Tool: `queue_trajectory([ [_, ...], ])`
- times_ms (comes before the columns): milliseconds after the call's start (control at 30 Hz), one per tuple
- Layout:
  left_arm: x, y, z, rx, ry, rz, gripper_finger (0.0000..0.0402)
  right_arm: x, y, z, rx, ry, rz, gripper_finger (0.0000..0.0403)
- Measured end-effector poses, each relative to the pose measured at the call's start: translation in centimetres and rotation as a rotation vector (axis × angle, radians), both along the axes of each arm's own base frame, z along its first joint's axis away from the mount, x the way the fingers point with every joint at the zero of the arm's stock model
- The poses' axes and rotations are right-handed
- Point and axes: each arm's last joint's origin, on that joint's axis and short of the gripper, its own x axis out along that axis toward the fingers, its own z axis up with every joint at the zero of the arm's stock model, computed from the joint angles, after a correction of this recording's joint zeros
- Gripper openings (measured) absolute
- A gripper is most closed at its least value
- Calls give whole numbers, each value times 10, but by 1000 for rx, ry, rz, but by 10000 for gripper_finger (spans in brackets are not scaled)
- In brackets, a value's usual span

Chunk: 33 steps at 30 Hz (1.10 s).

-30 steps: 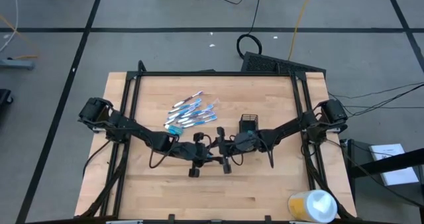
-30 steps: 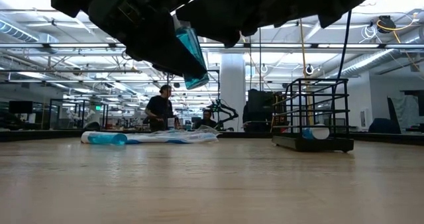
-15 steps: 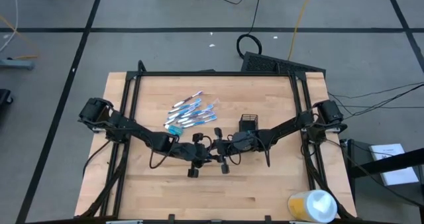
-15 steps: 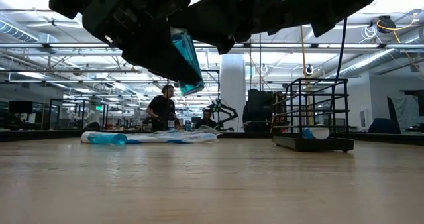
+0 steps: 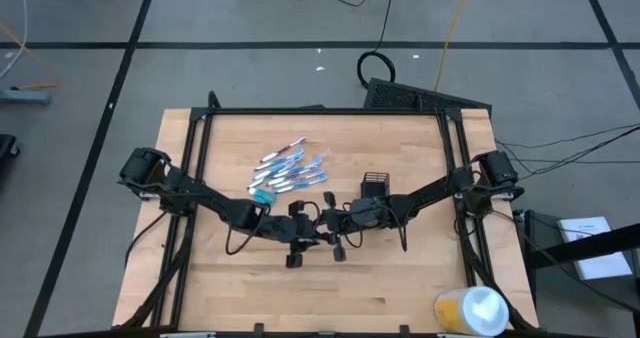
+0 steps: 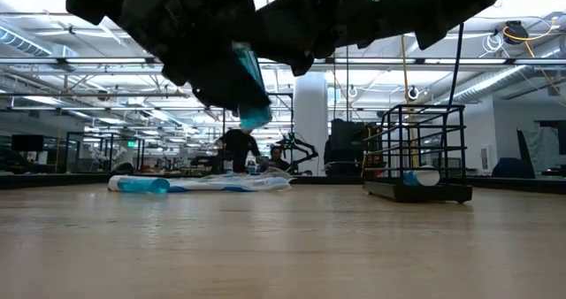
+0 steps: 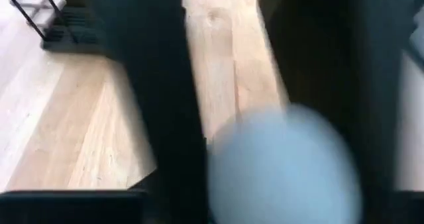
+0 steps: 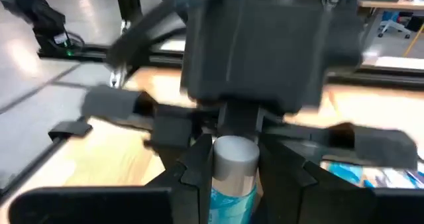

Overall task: Pick & Place toothbrushing station
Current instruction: Put the mouthwash into the middle section of the mesh organizer

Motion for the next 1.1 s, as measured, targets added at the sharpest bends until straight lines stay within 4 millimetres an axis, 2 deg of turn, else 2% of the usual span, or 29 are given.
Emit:
queue_trajectory([
  [233, -1, 2, 16, -38, -54, -16, 258, -3, 1, -6, -11, 61, 12, 86],
  [400, -10, 6, 40, -67, -106, 4, 301, -11, -2, 4, -10, 112, -12, 86],
  [533, -22, 10, 63, -42, -164, 41, 320, -25, -8, 23, -36, 106, -87, 86],
  [700, -36, 10, 80, 83, -214, 154, 330, -60, -18, 41, -70, 64, -242, 86],
  [867, -41, 5, 79, 214, -219, 248, 327, -105, -22, 57, -75, -72, -363, 86],
  [1000, -41, 4, 75, 243, -202, 249, 322, -136, -24, 58, -67, -206, -436, 86],
  [1100, -40, 4, 75, 228, -206, 251, 323, -153, -27, 49, -73, -258, -511, 86],
])
